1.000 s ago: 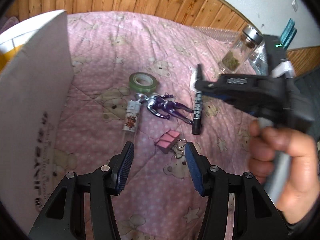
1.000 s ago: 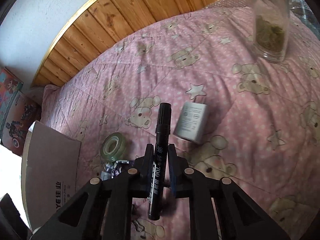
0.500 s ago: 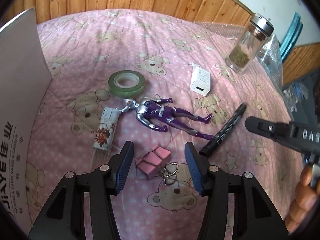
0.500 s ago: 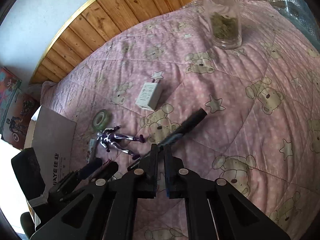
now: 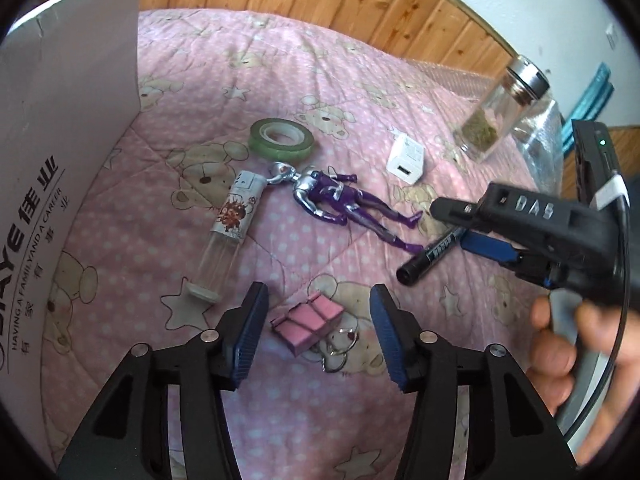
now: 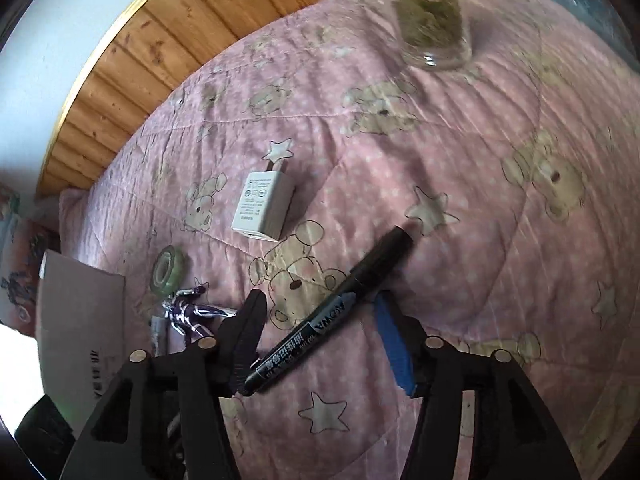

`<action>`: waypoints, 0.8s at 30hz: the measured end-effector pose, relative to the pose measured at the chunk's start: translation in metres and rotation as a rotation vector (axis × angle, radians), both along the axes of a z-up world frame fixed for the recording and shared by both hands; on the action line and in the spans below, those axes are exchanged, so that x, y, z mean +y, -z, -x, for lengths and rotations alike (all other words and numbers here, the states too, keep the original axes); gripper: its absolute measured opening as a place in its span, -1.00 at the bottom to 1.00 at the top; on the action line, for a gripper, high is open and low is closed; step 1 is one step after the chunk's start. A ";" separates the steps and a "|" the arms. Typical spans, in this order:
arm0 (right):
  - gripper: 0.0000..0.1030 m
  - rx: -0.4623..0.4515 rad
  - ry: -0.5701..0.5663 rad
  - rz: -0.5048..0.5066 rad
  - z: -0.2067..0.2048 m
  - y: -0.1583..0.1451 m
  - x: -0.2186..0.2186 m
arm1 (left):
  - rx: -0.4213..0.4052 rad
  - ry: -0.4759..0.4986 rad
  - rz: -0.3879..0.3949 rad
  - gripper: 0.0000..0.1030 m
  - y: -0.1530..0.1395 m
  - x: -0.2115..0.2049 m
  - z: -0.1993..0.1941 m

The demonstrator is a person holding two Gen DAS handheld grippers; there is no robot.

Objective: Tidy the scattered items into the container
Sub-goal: 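Grasp the black marker with the right tool while the left tool grasps the pink binder clip, then lift the marker and binder clip off the bedspread with both tools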

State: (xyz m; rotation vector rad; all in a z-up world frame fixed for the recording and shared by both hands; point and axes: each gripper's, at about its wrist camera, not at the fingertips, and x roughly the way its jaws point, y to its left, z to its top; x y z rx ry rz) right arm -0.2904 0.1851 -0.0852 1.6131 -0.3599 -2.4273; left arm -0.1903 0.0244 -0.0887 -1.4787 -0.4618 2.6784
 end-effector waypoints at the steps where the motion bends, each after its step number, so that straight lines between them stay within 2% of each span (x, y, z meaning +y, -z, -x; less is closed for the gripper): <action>1: 0.11 0.022 -0.025 -0.038 -0.001 0.000 -0.006 | 0.004 0.008 0.066 -0.01 0.000 0.008 0.000; 2: -0.05 0.033 -0.045 -0.055 -0.002 0.001 -0.009 | 0.008 0.018 0.149 -0.29 0.000 0.016 -0.002; 3: -0.40 0.034 -0.058 -0.059 -0.001 0.001 -0.009 | 0.014 0.036 0.199 -0.41 0.001 0.020 -0.005; 4: -0.60 0.027 -0.065 -0.049 0.001 0.002 -0.006 | 0.017 0.053 0.206 -0.47 0.000 0.020 -0.009; 6: -0.70 -0.003 -0.057 0.003 0.005 0.003 0.003 | 0.001 0.066 0.176 -0.48 -0.001 0.012 -0.018; 7: -0.72 -0.017 -0.048 0.029 0.006 0.004 0.008 | -0.005 0.070 0.160 -0.54 -0.002 0.008 -0.025; 8: -0.72 -0.030 -0.041 0.054 0.006 0.003 0.011 | -0.009 0.072 0.154 -0.60 -0.003 0.004 -0.032; 12: -0.72 -0.046 -0.032 0.149 0.002 -0.005 0.016 | -0.025 0.050 0.098 -0.60 -0.004 -0.015 -0.061; 15: -0.72 -0.040 -0.052 0.153 -0.004 -0.010 0.013 | -0.016 0.039 0.066 -0.55 -0.002 -0.026 -0.074; 18: -0.69 -0.051 -0.085 0.091 -0.013 -0.006 0.006 | -0.010 0.006 0.051 -0.12 -0.004 -0.031 -0.080; 20: -0.62 -0.068 -0.107 0.064 -0.019 0.000 -0.001 | 0.001 -0.043 0.080 0.03 -0.008 -0.032 -0.087; 22: -0.45 -0.074 -0.130 0.041 -0.026 0.003 -0.007 | 0.012 -0.063 0.092 0.05 -0.010 -0.031 -0.095; 24: -0.40 -0.062 -0.155 0.014 -0.031 0.003 -0.014 | -0.011 -0.066 0.111 0.05 -0.006 -0.027 -0.100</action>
